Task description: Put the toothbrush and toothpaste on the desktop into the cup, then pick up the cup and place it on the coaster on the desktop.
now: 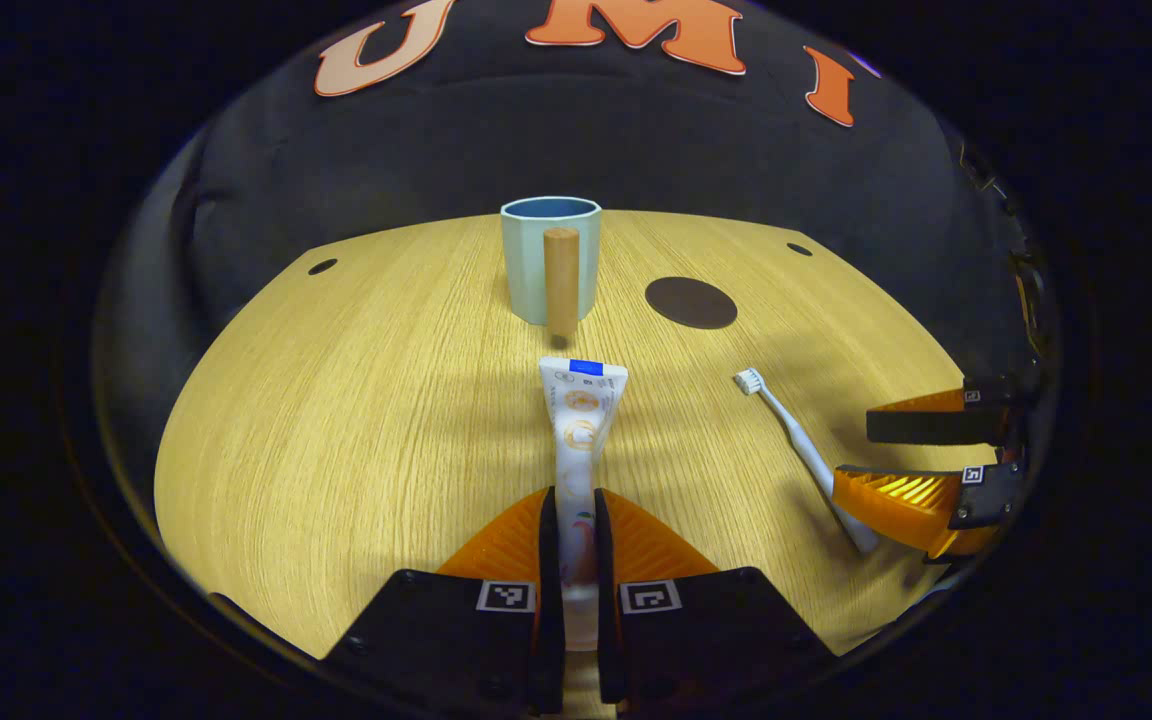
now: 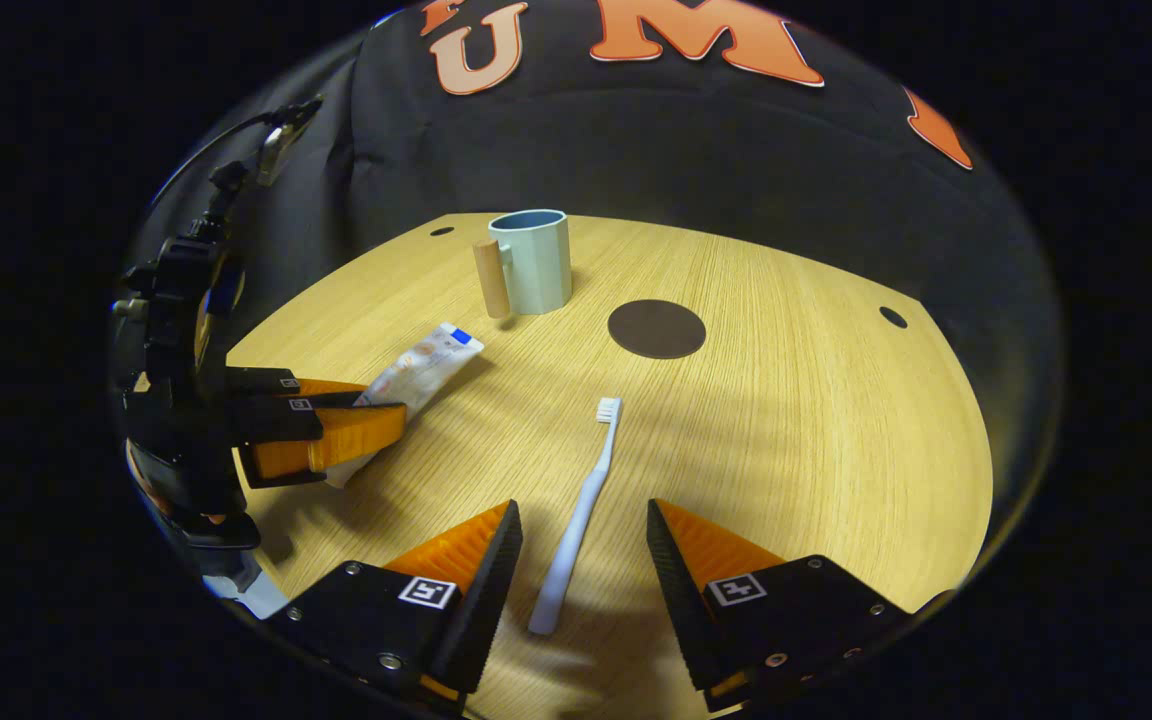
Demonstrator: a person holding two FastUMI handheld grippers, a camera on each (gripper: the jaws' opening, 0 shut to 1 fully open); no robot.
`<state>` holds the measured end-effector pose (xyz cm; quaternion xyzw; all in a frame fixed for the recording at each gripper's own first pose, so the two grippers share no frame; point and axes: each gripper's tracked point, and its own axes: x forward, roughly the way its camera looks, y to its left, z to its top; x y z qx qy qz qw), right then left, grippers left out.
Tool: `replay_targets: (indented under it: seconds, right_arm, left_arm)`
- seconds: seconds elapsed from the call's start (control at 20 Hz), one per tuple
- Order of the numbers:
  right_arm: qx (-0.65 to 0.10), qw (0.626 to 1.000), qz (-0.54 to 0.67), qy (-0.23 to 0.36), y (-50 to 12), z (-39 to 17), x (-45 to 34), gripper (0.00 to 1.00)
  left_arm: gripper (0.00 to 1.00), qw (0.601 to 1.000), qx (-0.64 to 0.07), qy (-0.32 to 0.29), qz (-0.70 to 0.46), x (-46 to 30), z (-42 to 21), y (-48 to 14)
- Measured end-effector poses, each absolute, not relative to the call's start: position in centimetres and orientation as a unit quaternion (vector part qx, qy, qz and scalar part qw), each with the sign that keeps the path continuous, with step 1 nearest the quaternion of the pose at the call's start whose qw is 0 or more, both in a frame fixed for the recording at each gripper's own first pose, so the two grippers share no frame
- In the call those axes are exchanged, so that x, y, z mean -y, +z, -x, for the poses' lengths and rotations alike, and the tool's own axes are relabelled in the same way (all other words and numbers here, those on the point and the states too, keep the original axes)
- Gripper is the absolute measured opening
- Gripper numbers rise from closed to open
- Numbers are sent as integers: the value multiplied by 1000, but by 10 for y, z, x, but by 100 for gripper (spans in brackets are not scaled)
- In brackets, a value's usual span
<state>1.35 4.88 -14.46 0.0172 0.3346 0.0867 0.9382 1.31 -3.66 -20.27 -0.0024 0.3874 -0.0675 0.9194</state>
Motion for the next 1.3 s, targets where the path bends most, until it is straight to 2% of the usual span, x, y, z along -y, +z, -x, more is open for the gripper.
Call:
replay_targets:
  seconds: [0.2, 0.4, 0.55, 0.6, 0.65, 0.8, 0.9, 1.3]
  right_arm:
    - [-354, 932, -18, 75, -156, -19, -50, 66]
    - [-376, 924, -31, 67, -163, -28, -56, 64]
    - [-378, 924, -29, 52, -162, -36, -54, 53]
    - [-384, 922, -29, 44, -165, -36, -52, 41]
    - [-388, 921, -29, 34, -165, -37, -49, 37]
    - [-388, 921, -30, 26, -166, -40, -47, 14]
    - [-380, 923, -36, 33, -166, -44, -51, 7]
    - [-340, 935, -91, 49, -155, -49, -52, 5]
  left_arm:
    - [17, 931, -361, -59, -2, 36, -11, -194]
    - [17, 939, -339, -58, 5, 30, -13, -176]
    - [17, 943, -329, -56, 6, 26, -16, -171]
    - [17, 944, -326, -56, 7, 26, -17, -170]
    - [17, 944, -323, -58, 11, 26, -18, -168]
    - [17, 947, -314, -61, 9, 24, -20, -164]
    - [17, 951, -304, -61, 10, 25, -23, -155]
    - [17, 972, -224, -64, 0, 29, -39, -108]
